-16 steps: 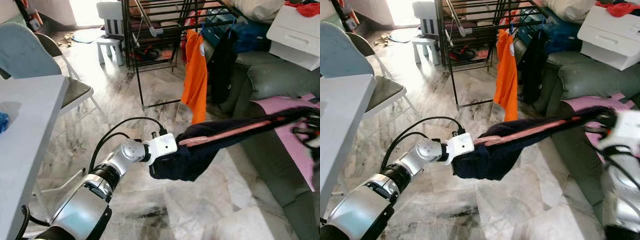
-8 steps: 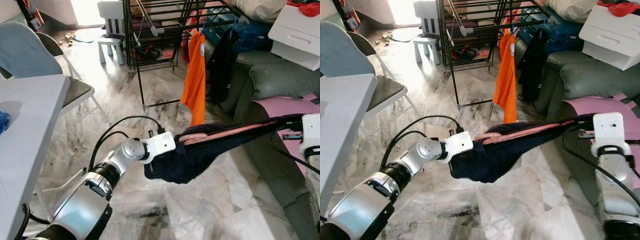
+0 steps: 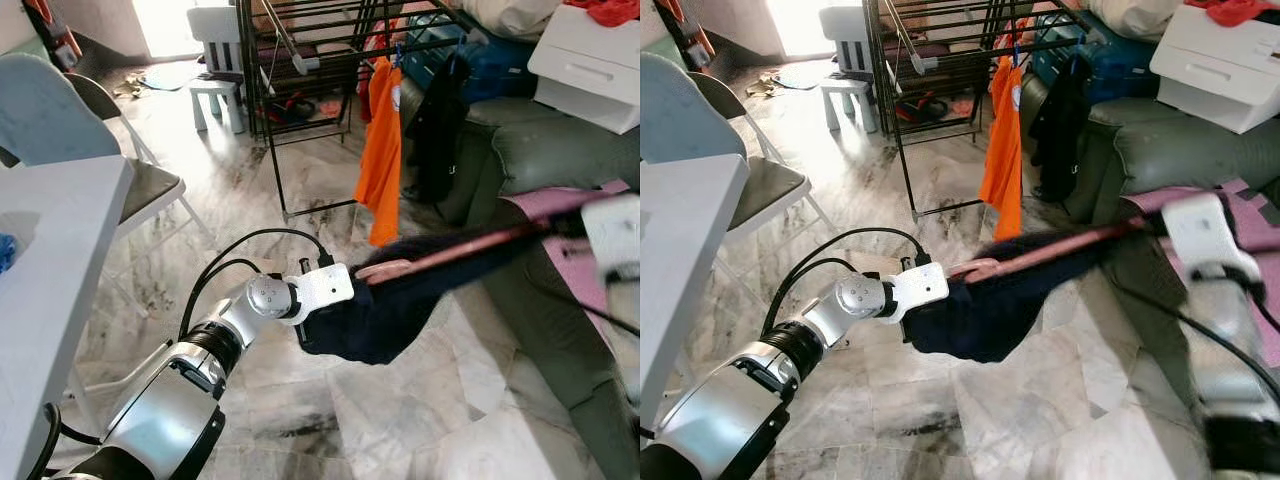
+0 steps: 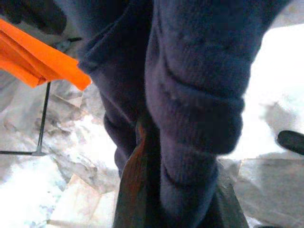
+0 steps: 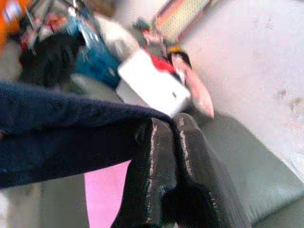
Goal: Hang hanger
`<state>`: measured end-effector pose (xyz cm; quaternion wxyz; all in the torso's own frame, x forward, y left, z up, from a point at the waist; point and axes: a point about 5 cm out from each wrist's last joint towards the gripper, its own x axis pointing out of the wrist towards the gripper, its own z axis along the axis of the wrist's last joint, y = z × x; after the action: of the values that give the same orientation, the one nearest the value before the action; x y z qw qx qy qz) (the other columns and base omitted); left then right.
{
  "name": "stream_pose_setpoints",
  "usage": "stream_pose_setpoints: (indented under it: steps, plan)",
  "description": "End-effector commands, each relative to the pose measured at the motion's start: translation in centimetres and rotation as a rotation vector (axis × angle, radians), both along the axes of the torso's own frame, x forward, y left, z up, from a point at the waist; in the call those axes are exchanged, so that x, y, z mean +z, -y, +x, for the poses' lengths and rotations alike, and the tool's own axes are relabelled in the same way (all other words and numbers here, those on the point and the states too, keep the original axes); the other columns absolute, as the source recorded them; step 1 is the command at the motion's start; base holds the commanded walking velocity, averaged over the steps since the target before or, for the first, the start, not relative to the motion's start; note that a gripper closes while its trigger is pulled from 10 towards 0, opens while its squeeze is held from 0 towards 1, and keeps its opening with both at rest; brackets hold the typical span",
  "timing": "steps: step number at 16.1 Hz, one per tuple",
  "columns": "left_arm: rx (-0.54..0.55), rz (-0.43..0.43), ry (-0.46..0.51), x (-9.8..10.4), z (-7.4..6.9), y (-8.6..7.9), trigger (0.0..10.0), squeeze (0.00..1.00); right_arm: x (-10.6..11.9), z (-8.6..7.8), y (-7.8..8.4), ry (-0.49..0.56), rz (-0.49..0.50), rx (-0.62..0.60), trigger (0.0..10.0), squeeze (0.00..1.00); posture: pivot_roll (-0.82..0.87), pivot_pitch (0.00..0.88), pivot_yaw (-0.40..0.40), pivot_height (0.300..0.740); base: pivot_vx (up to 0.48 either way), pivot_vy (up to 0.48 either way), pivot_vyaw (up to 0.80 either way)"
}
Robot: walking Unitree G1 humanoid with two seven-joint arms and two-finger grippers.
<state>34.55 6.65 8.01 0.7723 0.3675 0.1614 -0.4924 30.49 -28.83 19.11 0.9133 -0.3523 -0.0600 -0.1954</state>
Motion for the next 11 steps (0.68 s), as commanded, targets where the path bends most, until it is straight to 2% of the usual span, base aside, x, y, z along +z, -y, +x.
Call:
stream_pose_setpoints:
  steps: [1,2,3,5,6,7,8,9,11]
  plan:
    - [0.14,0.182,-0.13,-3.2,-1.0,-5.0,0.0,0.0,3.7,-0.3,0.9,0.154,-0.012,-0.088,0.0,0.0,-0.07,0.0,0.051,0.74,0.0,0.0,0.0]
    - [0.141,0.182,-0.13,-3.2,-1.0,-4.9,0.0,0.0,3.8,-0.2,0.2,0.158,-0.006,-0.065,0.0,0.0,-0.07,0.0,0.051,0.74,0.0,0.0,0.0]
    - [0.144,0.179,-0.128,-3.2,-0.9,-4.8,0.0,0.0,3.8,0.2,-2.5,0.149,0.053,0.029,0.0,0.0,-0.07,0.0,0.051,0.74,0.0,0.0,0.0]
    - [0.154,0.17,-0.128,-3.2,-0.9,-4.6,0.0,0.0,3.0,0.1,-5.2,0.095,0.1,0.15,0.0,0.0,-0.08,0.0,0.051,0.74,0.0,0.0,0.0]
    - [0.16,0.162,-0.13,-3.1,-0.9,-4.5,0.0,0.0,2.4,0.1,-6.4,0.059,0.151,0.221,0.0,0.0,-0.08,0.0,0.05,0.74,0.0,0.0,0.0]
    - [0.162,0.151,-0.137,-3.1,-0.9,-4.3,0.0,0.0,1.3,-0.1,-8.4,-0.015,0.196,0.341,0.0,0.0,-0.08,0.0,0.05,0.74,0.0,0.0,0.0]
    - [0.162,0.142,-0.14,-3.1,-0.9,-4.0,0.0,0.0,0.1,-0.4,-9.6,-0.085,0.246,0.413,0.0,0.0,-0.08,0.0,0.052,0.74,0.0,0.0,0.0]
    - [0.168,0.112,-0.151,-3.0,-0.9,-3.5,0.0,0.0,-1.1,-0.7,-10.1,-0.157,0.292,0.424,0.0,0.0,-0.08,0.0,0.05,0.74,0.0,0.0,0.0]
    - [0.171,0.09,-0.162,-2.8,-0.8,-3.1,0.0,0.0,-3.1,-1.5,-10.9,-0.293,0.273,0.477,0.0,0.0,-0.08,0.0,0.048,0.74,0.0,0.0,0.0]
